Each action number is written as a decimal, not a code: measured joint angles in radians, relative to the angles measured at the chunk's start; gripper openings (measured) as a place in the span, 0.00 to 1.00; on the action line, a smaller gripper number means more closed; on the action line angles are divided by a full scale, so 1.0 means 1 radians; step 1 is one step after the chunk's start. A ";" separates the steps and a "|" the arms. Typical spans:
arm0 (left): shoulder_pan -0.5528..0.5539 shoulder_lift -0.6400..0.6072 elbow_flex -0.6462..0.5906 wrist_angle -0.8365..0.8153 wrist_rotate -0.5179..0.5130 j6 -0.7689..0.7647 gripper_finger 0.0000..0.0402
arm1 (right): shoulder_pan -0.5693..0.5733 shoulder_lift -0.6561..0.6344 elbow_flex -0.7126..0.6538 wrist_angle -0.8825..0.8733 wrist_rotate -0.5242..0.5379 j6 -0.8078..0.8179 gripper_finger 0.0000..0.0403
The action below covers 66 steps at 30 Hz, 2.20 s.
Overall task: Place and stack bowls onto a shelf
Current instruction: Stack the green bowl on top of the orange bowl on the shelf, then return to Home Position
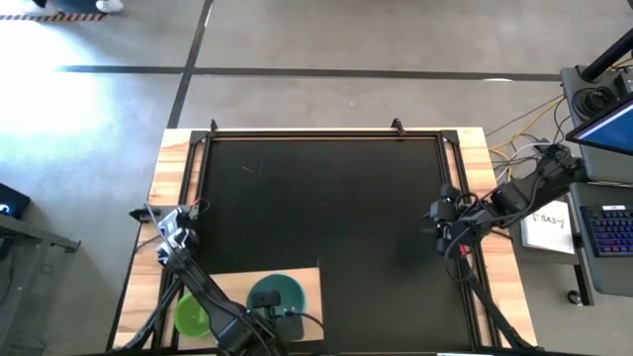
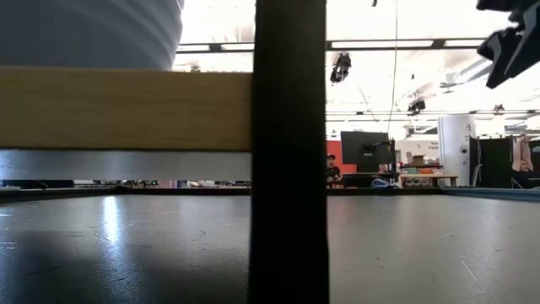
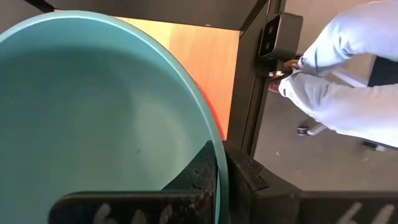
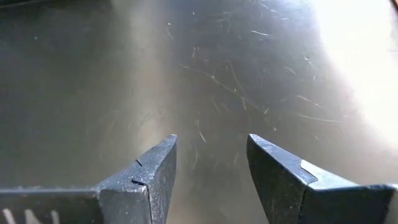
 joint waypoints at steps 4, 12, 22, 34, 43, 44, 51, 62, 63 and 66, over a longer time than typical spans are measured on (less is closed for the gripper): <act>-0.001 0.016 0.000 0.000 0.000 0.000 0.02 | 0.000 -0.057 -0.073 0.069 0.000 -0.006 0.45; -0.001 0.016 0.005 0.003 0.015 -0.003 0.19 | 0.000 -0.158 -0.131 0.103 0.000 -0.025 0.45; -0.002 0.012 0.015 0.041 0.119 -0.011 0.38 | 0.000 -0.260 -0.139 0.120 0.054 -0.027 0.45; -0.002 0.003 0.015 0.079 0.118 0.022 0.41 | 0.000 -0.316 -0.158 0.178 0.080 -0.002 0.45; -0.002 -0.022 0.015 0.076 -0.018 0.035 0.41 | 0.000 -0.309 -0.220 0.304 0.083 -0.004 0.45; -0.003 -0.025 0.015 0.075 -0.038 0.043 0.41 | 0.000 -0.309 -0.232 0.319 0.085 -0.011 0.45; -0.006 -0.039 0.015 0.008 -0.205 0.112 0.41 | 0.000 -0.309 -0.308 0.406 0.101 -0.017 0.45; -0.006 -0.114 0.015 -0.105 -0.423 0.114 0.41 | 0.000 -0.310 -0.434 0.623 0.129 -0.076 0.45; -0.006 -0.125 0.015 -0.105 -0.459 0.115 0.41 | 0.000 -0.310 -0.456 0.671 0.134 -0.105 0.45; -0.009 -0.151 0.015 -0.105 -0.572 0.116 0.41 | 0.000 -0.310 -0.527 0.833 0.137 -0.212 0.45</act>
